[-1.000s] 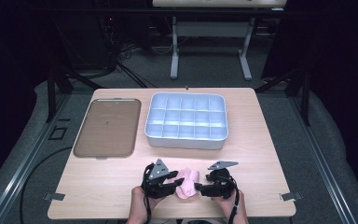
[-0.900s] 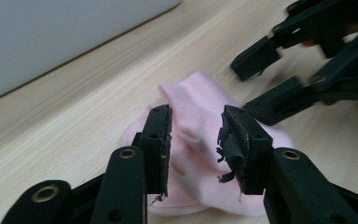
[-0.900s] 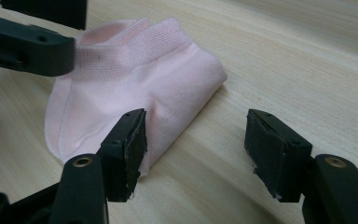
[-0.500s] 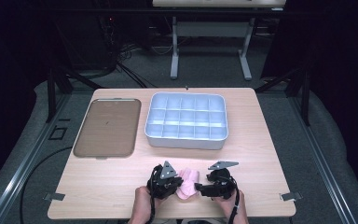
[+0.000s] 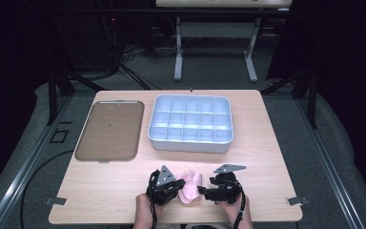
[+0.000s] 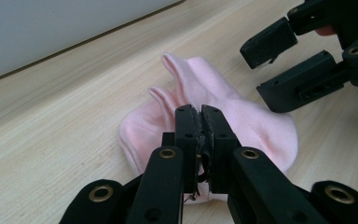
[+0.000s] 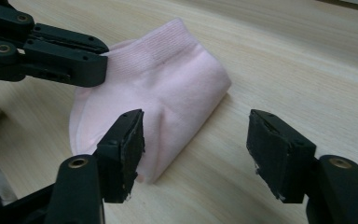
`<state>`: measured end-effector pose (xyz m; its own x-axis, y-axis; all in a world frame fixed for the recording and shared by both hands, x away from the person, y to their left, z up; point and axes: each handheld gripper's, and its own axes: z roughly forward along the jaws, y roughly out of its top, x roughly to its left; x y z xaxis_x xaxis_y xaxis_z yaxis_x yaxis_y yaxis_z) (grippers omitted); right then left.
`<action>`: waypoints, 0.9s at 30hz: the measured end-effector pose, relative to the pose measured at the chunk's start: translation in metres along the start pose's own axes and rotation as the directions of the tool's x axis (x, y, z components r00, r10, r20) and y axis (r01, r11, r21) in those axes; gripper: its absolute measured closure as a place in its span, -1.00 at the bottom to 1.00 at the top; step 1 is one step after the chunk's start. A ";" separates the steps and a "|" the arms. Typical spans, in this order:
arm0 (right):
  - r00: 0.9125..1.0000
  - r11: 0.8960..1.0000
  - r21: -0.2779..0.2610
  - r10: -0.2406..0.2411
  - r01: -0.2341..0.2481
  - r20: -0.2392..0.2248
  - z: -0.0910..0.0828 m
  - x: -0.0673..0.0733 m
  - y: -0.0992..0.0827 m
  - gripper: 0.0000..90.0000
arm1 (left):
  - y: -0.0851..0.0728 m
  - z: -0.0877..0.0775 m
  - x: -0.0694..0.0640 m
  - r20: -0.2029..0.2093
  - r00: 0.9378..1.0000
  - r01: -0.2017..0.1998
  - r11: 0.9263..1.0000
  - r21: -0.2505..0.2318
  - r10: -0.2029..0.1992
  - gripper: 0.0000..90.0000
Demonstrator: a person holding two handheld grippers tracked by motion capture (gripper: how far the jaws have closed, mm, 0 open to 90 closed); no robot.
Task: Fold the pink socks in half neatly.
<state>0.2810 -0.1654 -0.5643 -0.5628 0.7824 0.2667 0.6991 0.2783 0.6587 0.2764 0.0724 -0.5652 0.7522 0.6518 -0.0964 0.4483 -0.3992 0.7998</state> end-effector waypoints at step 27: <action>1.000 0.999 0.039 -0.012 0.011 0.006 0.021 0.016 0.000 0.60 | -0.015 -0.004 0.010 -0.073 0.997 0.013 0.999 0.042 -0.010 0.41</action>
<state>0.2812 -0.1416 -0.5754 -0.5683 0.7823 0.2548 0.7092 0.3088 0.6338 0.2750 0.0875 -0.5756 0.7101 0.7015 -0.0608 0.4780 -0.4168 0.7732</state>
